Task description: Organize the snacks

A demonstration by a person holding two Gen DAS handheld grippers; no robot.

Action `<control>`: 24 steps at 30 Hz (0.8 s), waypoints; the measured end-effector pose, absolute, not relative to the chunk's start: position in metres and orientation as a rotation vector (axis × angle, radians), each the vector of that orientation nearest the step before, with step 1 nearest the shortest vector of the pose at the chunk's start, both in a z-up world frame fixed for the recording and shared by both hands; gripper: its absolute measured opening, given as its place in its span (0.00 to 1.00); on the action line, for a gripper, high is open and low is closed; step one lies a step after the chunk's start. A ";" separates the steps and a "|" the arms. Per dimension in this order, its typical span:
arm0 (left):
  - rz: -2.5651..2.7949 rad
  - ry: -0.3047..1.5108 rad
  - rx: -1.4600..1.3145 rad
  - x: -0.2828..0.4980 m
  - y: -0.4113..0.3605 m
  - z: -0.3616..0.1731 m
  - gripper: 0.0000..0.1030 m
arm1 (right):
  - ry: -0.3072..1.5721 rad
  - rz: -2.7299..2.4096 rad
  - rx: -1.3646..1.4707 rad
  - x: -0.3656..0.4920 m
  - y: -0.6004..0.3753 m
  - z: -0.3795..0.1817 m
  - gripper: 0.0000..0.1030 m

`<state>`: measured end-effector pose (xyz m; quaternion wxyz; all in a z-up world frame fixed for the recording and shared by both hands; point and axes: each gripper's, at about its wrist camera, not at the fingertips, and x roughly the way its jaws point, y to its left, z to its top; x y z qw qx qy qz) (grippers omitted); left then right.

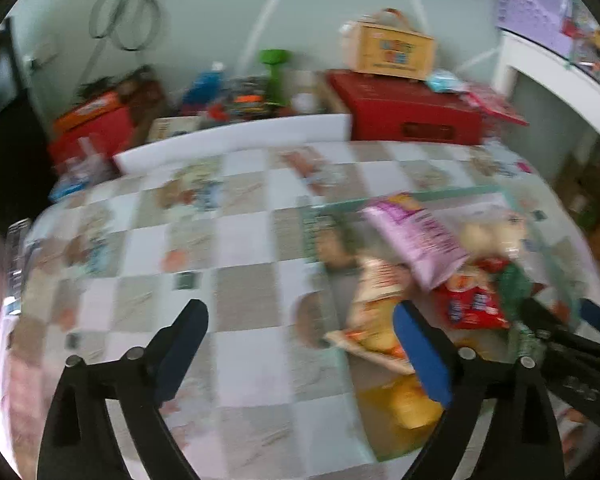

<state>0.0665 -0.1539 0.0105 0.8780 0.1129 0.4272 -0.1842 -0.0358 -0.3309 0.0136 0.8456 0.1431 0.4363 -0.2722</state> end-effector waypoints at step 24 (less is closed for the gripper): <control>-0.117 0.975 0.231 0.019 -0.056 -0.026 0.99 | 0.972 -0.439 0.183 -0.061 -0.247 -0.004 1.00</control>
